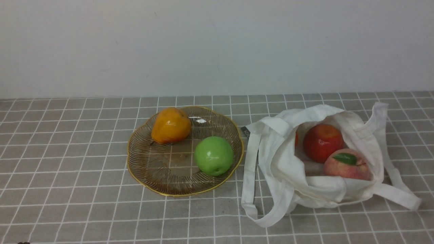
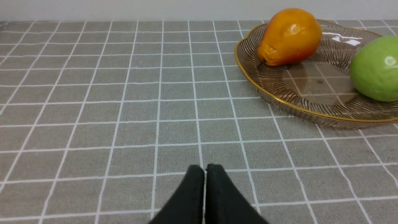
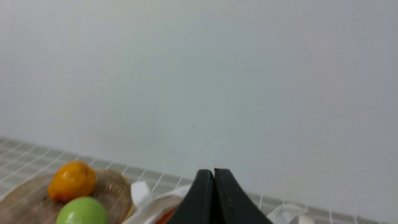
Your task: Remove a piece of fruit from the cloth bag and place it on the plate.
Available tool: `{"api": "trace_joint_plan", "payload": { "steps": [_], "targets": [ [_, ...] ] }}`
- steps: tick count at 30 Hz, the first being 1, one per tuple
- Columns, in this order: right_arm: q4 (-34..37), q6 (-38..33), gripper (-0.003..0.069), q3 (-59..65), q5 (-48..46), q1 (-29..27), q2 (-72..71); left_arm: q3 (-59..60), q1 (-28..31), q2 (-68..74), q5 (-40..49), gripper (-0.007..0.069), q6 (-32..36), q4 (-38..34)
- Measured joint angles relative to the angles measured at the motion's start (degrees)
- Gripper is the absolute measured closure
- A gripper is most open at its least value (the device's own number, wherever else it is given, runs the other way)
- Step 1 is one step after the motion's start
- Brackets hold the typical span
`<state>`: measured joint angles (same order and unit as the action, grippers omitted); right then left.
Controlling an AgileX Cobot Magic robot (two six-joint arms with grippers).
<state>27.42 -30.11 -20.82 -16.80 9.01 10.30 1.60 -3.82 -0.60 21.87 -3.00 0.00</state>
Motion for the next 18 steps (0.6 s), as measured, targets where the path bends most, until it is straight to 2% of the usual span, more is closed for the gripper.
{"api": "trace_joint_plan", "payload": {
  "steps": [7, 18],
  "targets": [
    [0.6, -0.1, 0.0672, 4.1, 3.0, 0.0, -9.4, 0.0, 0.0, 0.0, 0.0, 0.0632, 0.0, 0.0],
    [0.8, -0.1, 0.0672, 4.7, 1.4, 0.0, -10.1, 0.0, 0.0, 0.0, 0.0, 0.0632, 0.0, 0.0]
  ]
}}
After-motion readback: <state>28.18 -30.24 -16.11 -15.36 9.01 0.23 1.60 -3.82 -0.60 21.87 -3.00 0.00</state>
